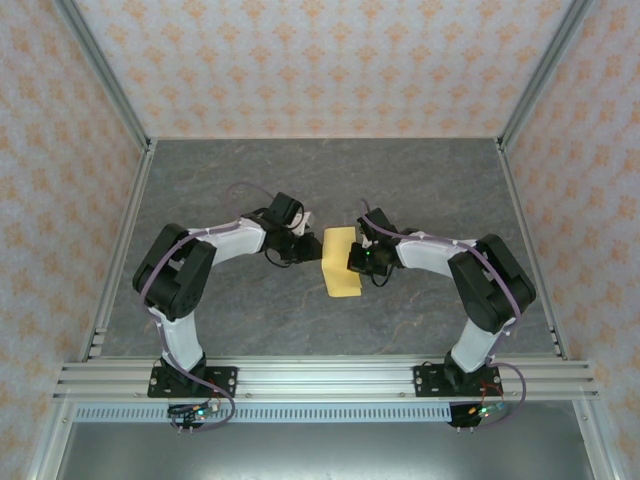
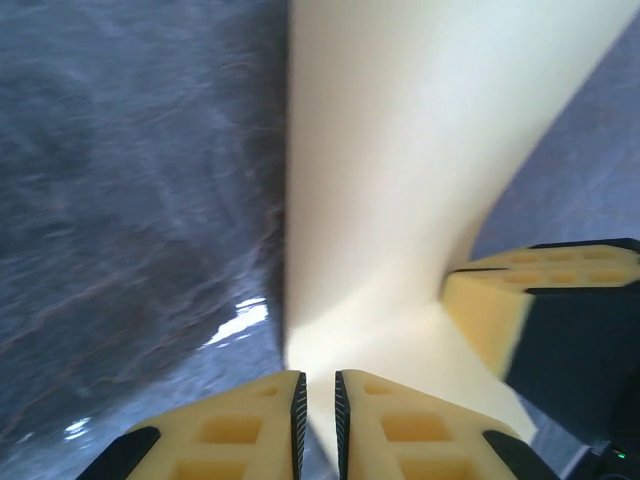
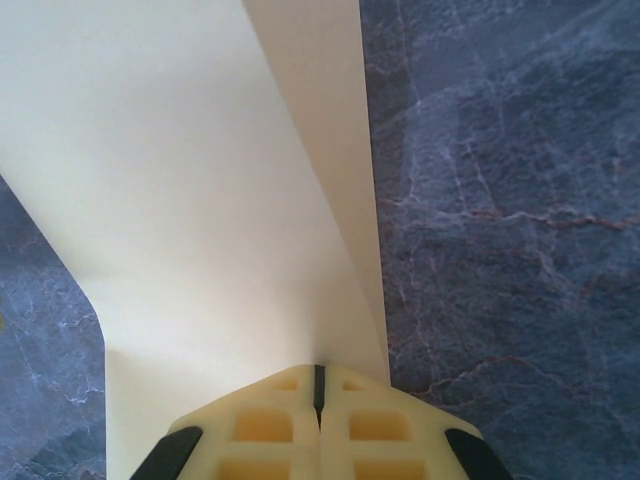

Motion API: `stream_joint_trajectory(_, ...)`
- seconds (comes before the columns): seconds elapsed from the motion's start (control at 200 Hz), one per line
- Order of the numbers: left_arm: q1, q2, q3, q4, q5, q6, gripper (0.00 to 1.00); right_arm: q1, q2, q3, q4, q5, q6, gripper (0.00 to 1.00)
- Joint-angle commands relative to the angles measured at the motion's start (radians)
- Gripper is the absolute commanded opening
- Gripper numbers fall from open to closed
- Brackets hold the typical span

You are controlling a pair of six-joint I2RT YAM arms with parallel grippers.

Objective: Fold a paper plane with a square sheet of paper (fold left side to right side)
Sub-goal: Hold the square sheet of paper at the center of the table.

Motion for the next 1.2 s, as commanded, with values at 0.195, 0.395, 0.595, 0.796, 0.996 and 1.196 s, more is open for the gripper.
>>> stream_joint_trajectory(0.195, -0.035, 0.159, 0.144, 0.049, 0.028, -0.013, 0.18, 0.008, 0.073, -0.026, -0.116, 0.062, -0.015, 0.01)
stream_joint_trajectory(0.395, -0.035, 0.196, 0.146, 0.029, -0.010, -0.013, 0.18, 0.009, 0.065, -0.030, -0.113, 0.060, -0.017, 0.01)
stream_joint_trajectory(0.595, -0.045, 0.196, 0.115, -0.010, -0.047, -0.001, 0.18, -0.002, -0.014, -0.056, 0.000, -0.027, -0.014, 0.01)
stream_joint_trajectory(0.796, -0.067, 0.209, 0.100, -0.011, -0.061, -0.007, 0.17, -0.083, -0.069, 0.001, 0.082, -0.155, -0.012, 0.02)
stream_joint_trajectory(0.996, -0.077, 0.219, 0.109, -0.018, -0.077, -0.010, 0.17, -0.118, 0.000, 0.093, 0.115, -0.184, -0.014, 0.02)
stream_joint_trajectory(1.196, -0.081, 0.223, 0.118, -0.030, -0.083, -0.006, 0.17, -0.119, 0.114, 0.179, 0.142, -0.189, 0.004, 0.02)
